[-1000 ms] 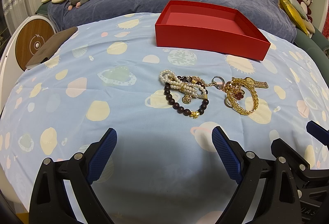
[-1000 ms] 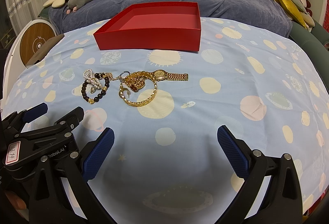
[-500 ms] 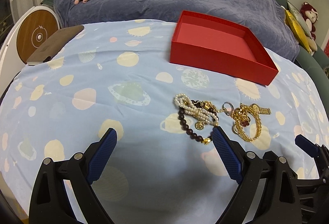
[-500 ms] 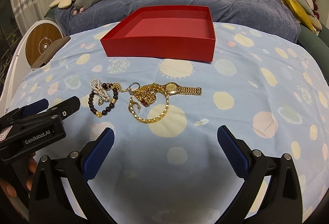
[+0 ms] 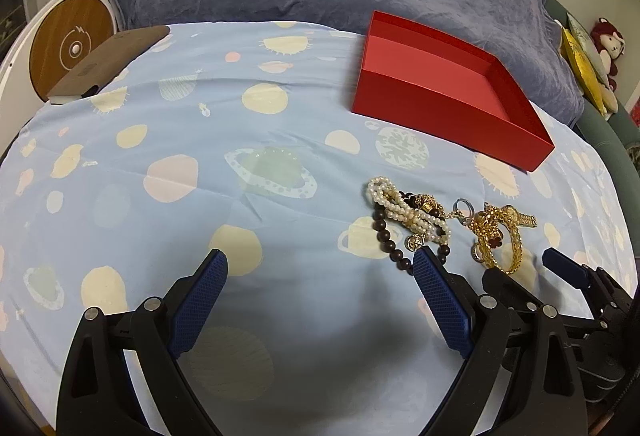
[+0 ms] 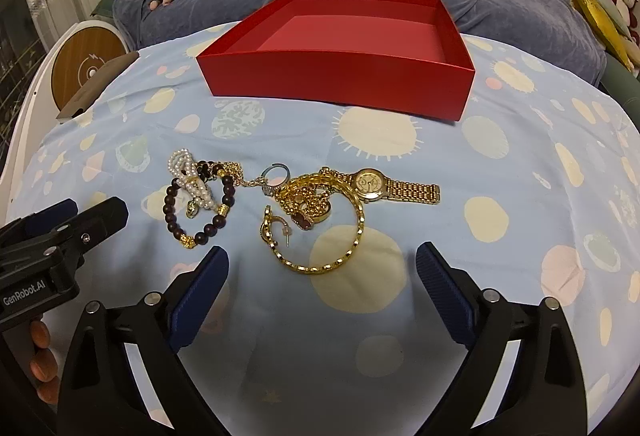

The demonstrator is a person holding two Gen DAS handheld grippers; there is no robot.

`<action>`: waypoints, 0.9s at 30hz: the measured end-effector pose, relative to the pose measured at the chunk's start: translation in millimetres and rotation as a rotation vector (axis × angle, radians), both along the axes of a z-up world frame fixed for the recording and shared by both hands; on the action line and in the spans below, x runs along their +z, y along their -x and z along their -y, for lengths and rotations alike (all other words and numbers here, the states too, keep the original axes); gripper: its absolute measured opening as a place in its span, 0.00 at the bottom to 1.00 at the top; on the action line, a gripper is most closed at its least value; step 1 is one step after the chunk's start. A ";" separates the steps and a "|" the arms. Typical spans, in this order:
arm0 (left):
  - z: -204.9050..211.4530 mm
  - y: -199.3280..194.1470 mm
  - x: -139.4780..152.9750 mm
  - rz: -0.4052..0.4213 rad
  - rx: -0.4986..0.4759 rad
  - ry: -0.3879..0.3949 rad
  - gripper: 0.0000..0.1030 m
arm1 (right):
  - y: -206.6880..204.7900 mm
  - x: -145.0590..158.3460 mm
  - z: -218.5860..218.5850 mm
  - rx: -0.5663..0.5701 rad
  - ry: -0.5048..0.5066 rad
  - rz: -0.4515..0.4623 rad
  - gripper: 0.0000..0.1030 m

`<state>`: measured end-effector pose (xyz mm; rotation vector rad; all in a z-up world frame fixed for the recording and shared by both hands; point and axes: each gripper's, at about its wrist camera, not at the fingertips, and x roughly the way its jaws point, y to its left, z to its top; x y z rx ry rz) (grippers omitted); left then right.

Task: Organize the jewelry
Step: 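Move left tool toward the pearl bracelet while right tool approaches the gold bangle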

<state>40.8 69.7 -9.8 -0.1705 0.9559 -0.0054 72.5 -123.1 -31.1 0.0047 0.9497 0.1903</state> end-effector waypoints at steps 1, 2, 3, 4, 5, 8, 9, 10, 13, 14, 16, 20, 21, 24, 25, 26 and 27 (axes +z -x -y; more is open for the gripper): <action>-1.0 0.1 -0.3 -0.002 0.001 0.007 0.89 | -1.5 -0.2 -1.7 0.005 -0.001 -0.004 0.84; -1.3 0.1 -0.6 -0.005 0.002 0.010 0.89 | -2.7 -0.8 -3.2 0.010 -0.003 -0.008 0.83; -1.5 0.2 -0.8 -0.008 0.002 0.009 0.89 | -3.6 -1.7 -4.8 0.015 -0.004 -0.011 0.81; -1.5 0.3 -0.7 -0.008 0.000 0.009 0.89 | -4.4 -3.1 -6.8 0.019 -0.005 -0.013 0.78; -1.5 0.3 -0.7 -0.010 -0.001 0.009 0.89 | -5.1 -4.5 -7.7 0.022 -0.005 -0.018 0.76; -0.6 -0.7 -1.6 -0.020 0.001 0.015 0.89 | -7.0 -7.1 -8.0 0.025 0.002 -0.020 0.69; -0.8 -0.8 -2.1 -0.024 0.004 0.021 0.89 | -6.9 -7.0 -7.6 0.028 0.003 -0.017 0.68; -0.3 -1.0 -2.8 -0.028 0.004 0.028 0.89 | -7.2 -6.8 -6.9 0.028 0.004 -0.017 0.65; 1.2 -1.6 -4.2 -0.035 0.003 0.040 0.89 | -7.0 -5.8 -3.6 0.023 -0.003 -0.011 0.56; 2.1 -2.0 -4.4 -0.035 0.003 0.038 0.89 | -6.6 -5.2 -2.0 0.021 -0.007 -0.008 0.52; 4.8 -2.2 -4.8 -0.034 -0.001 0.032 0.89 | -6.1 -4.4 1.8 0.023 -0.018 -0.011 0.50; 13.0 -2.7 -6.7 -0.037 -0.014 0.016 0.89 | -2.4 -2.2 8.5 0.019 -0.018 -0.004 0.50; 15.6 -3.0 -7.0 -0.037 -0.019 0.015 0.89 | -1.2 -1.1 10.5 0.017 -0.020 -0.002 0.50; 24.1 -5.7 -6.6 -0.030 -0.038 0.018 0.89 | 3.4 3.7 17.5 0.013 -0.032 0.004 0.50; 27.3 -6.8 -5.5 -0.022 -0.045 0.020 0.89 | 5.2 5.3 19.8 0.011 -0.036 0.006 0.50; 30.8 -8.4 -4.4 -0.015 -0.050 0.018 0.89 | 7.2 7.1 22.3 0.009 -0.040 0.009 0.50; 34.0 -10.2 -3.4 -0.007 -0.054 0.015 0.89 | 9.2 8.8 24.3 0.008 -0.045 0.011 0.50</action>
